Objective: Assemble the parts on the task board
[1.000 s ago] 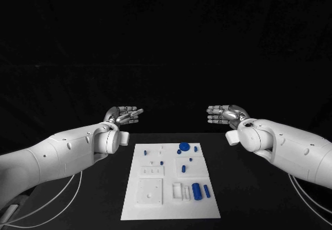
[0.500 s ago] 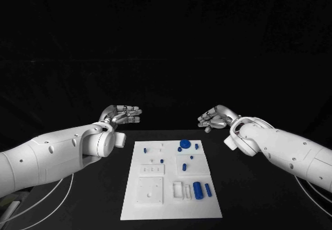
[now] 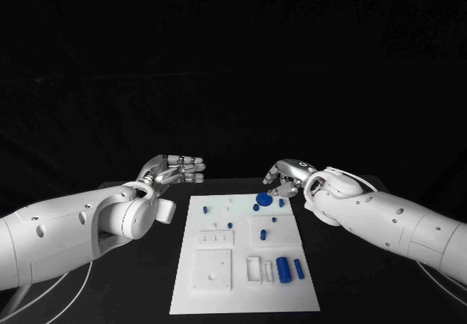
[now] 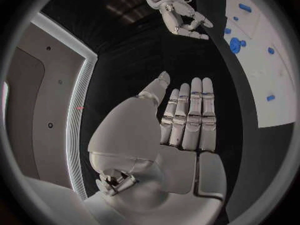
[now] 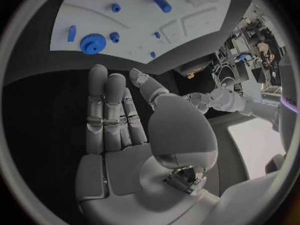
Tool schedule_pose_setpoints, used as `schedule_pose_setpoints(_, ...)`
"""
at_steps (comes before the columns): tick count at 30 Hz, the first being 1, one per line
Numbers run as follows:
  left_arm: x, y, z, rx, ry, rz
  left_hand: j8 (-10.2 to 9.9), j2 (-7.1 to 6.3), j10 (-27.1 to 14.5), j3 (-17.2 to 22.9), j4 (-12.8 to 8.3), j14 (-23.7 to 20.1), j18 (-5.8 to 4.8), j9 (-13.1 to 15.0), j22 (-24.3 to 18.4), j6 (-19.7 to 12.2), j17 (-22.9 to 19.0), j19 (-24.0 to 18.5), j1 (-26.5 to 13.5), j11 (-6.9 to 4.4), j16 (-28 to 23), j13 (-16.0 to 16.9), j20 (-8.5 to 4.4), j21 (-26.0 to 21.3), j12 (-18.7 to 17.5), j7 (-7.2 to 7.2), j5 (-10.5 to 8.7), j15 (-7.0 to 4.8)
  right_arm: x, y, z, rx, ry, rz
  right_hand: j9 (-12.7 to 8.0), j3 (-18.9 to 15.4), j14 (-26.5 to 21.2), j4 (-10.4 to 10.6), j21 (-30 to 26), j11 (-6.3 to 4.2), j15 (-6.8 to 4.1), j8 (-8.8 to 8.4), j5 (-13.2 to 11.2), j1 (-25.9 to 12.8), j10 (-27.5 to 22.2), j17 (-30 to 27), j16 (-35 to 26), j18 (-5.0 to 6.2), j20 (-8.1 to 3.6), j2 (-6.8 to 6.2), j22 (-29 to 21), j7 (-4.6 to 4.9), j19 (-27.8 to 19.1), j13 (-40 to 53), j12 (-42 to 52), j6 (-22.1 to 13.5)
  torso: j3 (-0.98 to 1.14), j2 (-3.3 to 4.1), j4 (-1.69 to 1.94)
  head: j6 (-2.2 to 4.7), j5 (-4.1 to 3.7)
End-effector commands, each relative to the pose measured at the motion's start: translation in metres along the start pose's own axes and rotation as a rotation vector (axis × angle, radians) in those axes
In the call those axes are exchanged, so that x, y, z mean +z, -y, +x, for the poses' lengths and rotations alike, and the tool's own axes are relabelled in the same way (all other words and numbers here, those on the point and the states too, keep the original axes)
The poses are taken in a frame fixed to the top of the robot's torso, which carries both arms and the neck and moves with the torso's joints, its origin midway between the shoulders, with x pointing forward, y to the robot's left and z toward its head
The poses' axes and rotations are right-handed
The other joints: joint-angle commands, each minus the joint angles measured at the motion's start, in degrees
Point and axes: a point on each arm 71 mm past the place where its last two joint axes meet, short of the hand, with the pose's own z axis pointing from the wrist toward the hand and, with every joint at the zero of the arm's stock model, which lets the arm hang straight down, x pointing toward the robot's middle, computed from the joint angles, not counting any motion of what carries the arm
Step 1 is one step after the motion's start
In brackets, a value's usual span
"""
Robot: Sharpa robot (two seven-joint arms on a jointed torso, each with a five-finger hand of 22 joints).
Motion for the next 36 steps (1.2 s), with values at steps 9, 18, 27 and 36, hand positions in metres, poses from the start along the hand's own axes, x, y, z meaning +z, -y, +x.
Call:
schedule_pose_setpoints(9, 0.0, 0.02, 0.013, 0.004, -0.08, 0.039, 0.1, -0.09, 0.2, -0.2, -0.3, 0.3, -0.99, 0.1, 0.1, -0.2, 0.0, -0.4, -0.7, 0.01, -0.2, 0.0, -0.06, 0.2, 0.2, 0.24, 0.0, -0.07, 0.01, -0.017, 0.004, -0.235, 0.019, -0.028, 0.1, 1.5, -0.4, -0.1, -3.8, -0.15, 0.01, 0.19, -0.3, 0.6, -0.3, -2.2, 2.0, 0.84, -0.27, -0.73, 3.1, -0.11, 3.5, 0.1, 0.3, -0.4, 0.92, 3.09, 1.07, 0.3, -1.3)
schedule_pose_setpoints(18, 0.0, 0.023, 0.021, 0.004, -0.102, 0.043, 0.1, -0.07, 0.1, -0.4, -0.5, 0.2, -0.98, 0.1, 0.1, -0.3, 0.0, -0.6, -0.9, 0.07, -0.2, 0.0, -0.01, 0.4, 0.2, 0.24, -0.06, -0.03, 0.014, -0.022, 0.008, -0.281, 0.011, -0.028, 0.0, 5.1, -0.5, 0.0, -5.2, -0.13, 0.13, 0.17, -2.1, 0.8, -0.3, -3.3, 3.0, 0.85, -0.13, -1.7, 6.2, -0.1, 3.9, 0.1, 0.3, -0.3, 0.91, 4.21, 1.19, 1.35, -1.41)
schedule_pose_setpoints(27, 0.001, 0.024, 0.024, 0.004, -0.112, 0.042, 0.1, 0.01, 0.0, -0.5, -0.6, 0.2, -0.97, 0.1, 0.1, -0.3, 0.0, -0.7, -1.0, 0.09, -0.2, 0.0, 0.03, 0.4, 0.2, 0.26, -0.05, 0.0, 0.015, -0.023, 0.011, -0.3, -0.014, -0.026, 0.0, 5.8, -0.7, 0.0, -7.2, -0.33, 0.06, 0.12, -2.7, 0.7, -0.3, -4.0, 3.6, 0.75, -0.19, -1.75, 9.2, -0.35, 4.5, 0.0, 0.2, -0.2, 0.79, 4.86, 1.41, 1.79, -1.79)
schedule_pose_setpoints(36, 0.0, 0.024, 0.027, 0.003, -0.123, 0.042, 0.1, 0.01, 0.0, -0.5, -0.6, 0.2, -0.97, 0.1, 0.1, -0.3, 0.0, -0.7, -1.0, 0.09, -0.2, 0.0, 0.03, 0.4, 0.2, 0.26, -0.05, 0.0, 0.016, -0.025, 0.018, -0.313, -0.037, -0.031, 0.0, 6.9, -0.7, -0.1, -9.5, -0.43, 0.08, 0.17, -3.1, 0.4, 0.4, -4.3, 4.1, 0.68, -0.19, -1.71, 12.7, -0.48, 5.3, 0.0, 0.2, 0.2, 0.83, 5.66, 1.59, 2.01, -1.93)
